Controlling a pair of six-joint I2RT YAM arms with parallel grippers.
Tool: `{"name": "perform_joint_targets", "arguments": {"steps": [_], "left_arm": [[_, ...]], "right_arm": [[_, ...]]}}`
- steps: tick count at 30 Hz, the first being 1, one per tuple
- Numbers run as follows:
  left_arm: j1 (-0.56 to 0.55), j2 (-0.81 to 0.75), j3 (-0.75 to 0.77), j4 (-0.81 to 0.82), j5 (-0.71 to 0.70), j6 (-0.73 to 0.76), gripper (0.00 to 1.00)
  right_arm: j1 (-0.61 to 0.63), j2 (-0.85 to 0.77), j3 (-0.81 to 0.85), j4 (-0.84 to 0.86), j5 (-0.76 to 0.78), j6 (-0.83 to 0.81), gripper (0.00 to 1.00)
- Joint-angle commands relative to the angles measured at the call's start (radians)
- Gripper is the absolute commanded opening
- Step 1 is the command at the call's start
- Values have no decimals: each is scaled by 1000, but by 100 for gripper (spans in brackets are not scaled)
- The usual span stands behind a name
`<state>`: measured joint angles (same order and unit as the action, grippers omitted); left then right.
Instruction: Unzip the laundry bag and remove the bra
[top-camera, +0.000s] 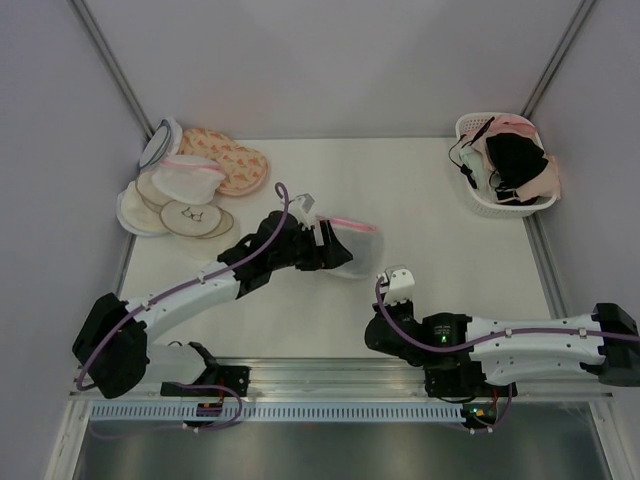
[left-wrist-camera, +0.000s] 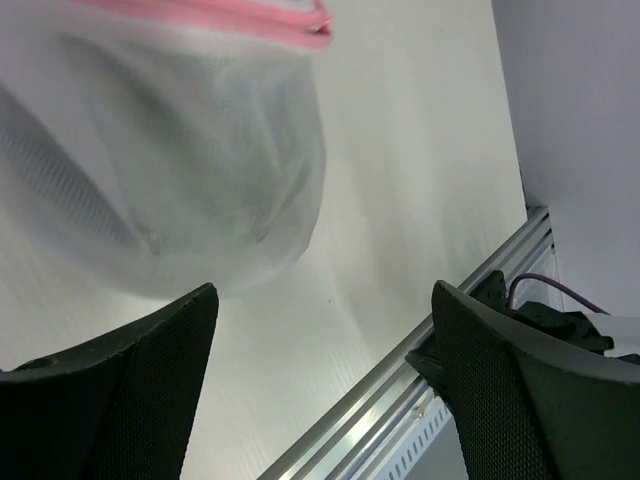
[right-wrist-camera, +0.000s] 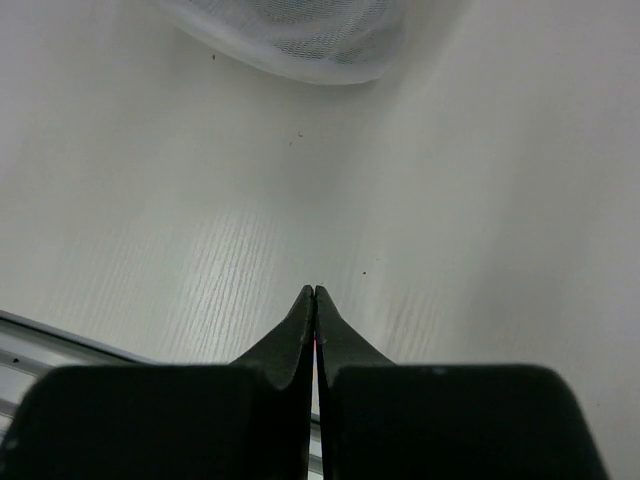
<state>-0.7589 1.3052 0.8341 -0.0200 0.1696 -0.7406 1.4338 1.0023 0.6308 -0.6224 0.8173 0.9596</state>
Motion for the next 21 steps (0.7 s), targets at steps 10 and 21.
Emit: {"name": "perform_joint_targets", "arguments": {"steps": [10,21], "left_arm": [[-30,-178,-144,181,-128,-383,100],[-2,288,190,128,-136,-772,100]], "right_arm": [[-32,-1,-51,96,-3,14,1],[-30,-71,-68,58,-40,27,0]]}}
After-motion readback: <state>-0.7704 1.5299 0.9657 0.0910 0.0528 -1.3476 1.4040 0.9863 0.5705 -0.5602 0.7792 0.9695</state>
